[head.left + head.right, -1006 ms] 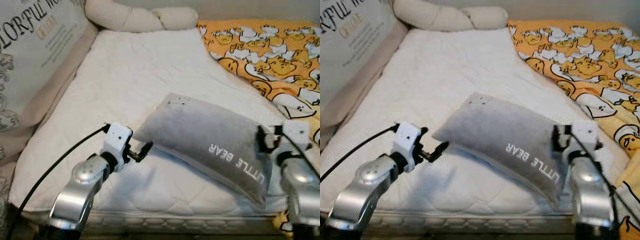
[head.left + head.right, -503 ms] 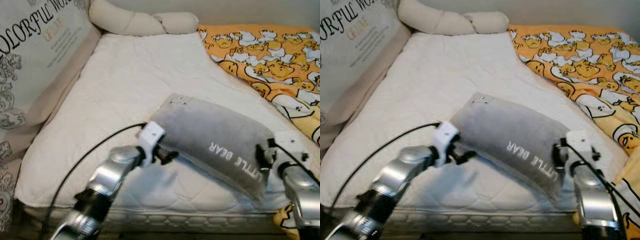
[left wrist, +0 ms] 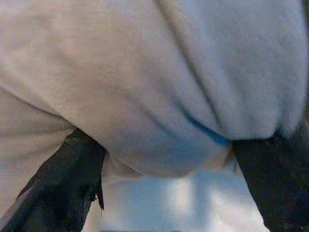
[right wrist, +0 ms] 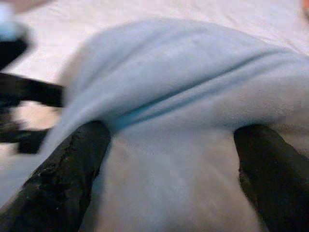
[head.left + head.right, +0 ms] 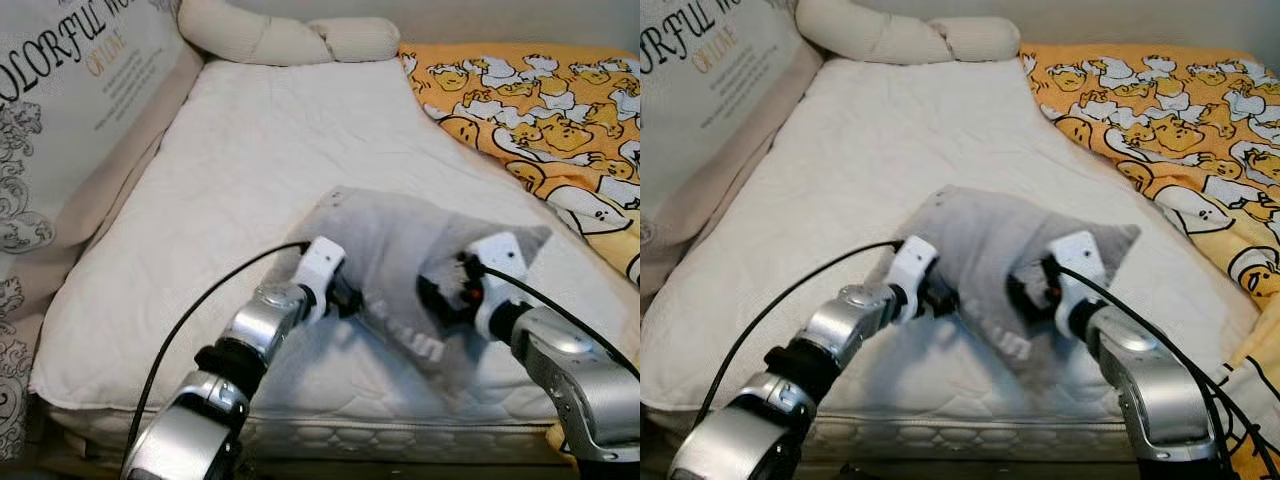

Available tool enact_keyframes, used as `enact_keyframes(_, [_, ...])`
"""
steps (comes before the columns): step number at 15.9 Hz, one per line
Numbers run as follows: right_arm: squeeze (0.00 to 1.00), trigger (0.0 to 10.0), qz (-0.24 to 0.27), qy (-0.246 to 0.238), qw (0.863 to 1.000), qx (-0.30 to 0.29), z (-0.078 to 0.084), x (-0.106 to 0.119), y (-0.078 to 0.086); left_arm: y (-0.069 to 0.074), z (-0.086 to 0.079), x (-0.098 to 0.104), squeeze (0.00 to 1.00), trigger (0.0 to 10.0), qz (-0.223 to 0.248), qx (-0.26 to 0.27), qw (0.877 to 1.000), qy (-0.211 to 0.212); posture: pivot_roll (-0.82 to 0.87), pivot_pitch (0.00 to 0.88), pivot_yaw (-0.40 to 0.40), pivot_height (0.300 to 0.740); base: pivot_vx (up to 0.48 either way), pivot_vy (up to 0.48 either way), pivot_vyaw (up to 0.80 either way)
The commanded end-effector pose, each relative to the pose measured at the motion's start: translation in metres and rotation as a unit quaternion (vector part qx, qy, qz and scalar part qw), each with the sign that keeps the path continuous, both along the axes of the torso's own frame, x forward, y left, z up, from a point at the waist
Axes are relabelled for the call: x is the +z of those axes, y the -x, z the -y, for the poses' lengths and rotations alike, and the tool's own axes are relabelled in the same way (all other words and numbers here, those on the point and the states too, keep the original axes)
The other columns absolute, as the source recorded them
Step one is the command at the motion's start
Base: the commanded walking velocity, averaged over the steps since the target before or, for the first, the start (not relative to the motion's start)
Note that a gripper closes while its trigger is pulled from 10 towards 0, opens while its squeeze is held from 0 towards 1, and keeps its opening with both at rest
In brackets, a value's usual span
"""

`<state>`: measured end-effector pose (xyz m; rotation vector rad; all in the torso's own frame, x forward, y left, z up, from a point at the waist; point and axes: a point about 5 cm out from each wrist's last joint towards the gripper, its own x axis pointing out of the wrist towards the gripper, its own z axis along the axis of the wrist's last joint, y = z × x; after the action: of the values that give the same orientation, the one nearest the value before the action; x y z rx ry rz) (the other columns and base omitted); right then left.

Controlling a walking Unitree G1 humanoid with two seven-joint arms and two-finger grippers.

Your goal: Clean up the room

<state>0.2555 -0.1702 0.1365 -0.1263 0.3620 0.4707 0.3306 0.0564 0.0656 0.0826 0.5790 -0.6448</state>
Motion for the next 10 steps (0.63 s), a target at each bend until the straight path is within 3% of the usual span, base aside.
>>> enact_keyframes(1, [0.00, 10.0, -0.007, -0.023, 0.997, 0.069, -0.022, 0.007, 0.004, -0.012, 0.004, 0.020, 0.00, 10.0, 0.037, 0.009, 0.999, 0.024, -0.17, 0.036, 0.027, 0.740, 0.000, 0.000, 0.00])
enact_keyframes(2, [0.00, 10.0, -0.015, -0.043, 0.992, 0.118, -0.034, 0.018, 0.013, -0.024, -0.018, 0.036, 0.00, 10.0, 0.067, 0.032, 0.997, 0.020, -0.17, 0.040, 0.023, 0.740, 0.000, 0.000, 0.00])
enact_keyframes(3, [0.00, 10.0, -0.019, -0.051, 0.990, 0.130, -0.037, 0.021, 0.016, -0.027, -0.027, 0.039, 0.00, 10.0, 0.075, 0.040, 0.996, 0.015, -0.17, 0.041, 0.023, 0.740, 0.000, 0.000, 0.00])
enact_keyframes(7, [0.00, 10.0, -0.033, -0.092, 0.974, 0.204, -0.057, 0.036, 0.030, -0.032, -0.093, 0.057, 0.00, 10.0, 0.112, 0.059, 0.991, -0.036, -0.15, 0.048, 0.005, 0.740, 0.000, 0.000, 0.00])
enact_keyframes(8, [0.00, 10.0, -0.019, -0.107, 0.975, 0.196, -0.060, 0.044, 0.026, -0.031, -0.112, 0.063, 0.00, 10.0, 0.124, 0.068, 0.989, -0.054, -0.15, 0.048, -0.003, 0.740, 0.000, 0.000, 0.00])
enact_keyframes(9, [0.00, 10.0, -0.004, -0.114, 0.979, 0.171, -0.057, 0.051, 0.018, -0.030, -0.121, 0.066, 0.00, 10.0, 0.133, 0.072, 0.986, -0.064, -0.15, 0.048, -0.005, 0.740, 0.000, 0.000, 0.00])
enact_keyframes(10, [0.00, 10.0, 0.023, -0.097, 0.989, 0.106, -0.042, 0.055, 0.002, -0.028, -0.124, 0.066, 0.00, 10.0, 0.133, 0.072, 0.986, -0.062, -0.15, 0.047, -0.008, 0.740, 0.000, 0.000, 0.00])
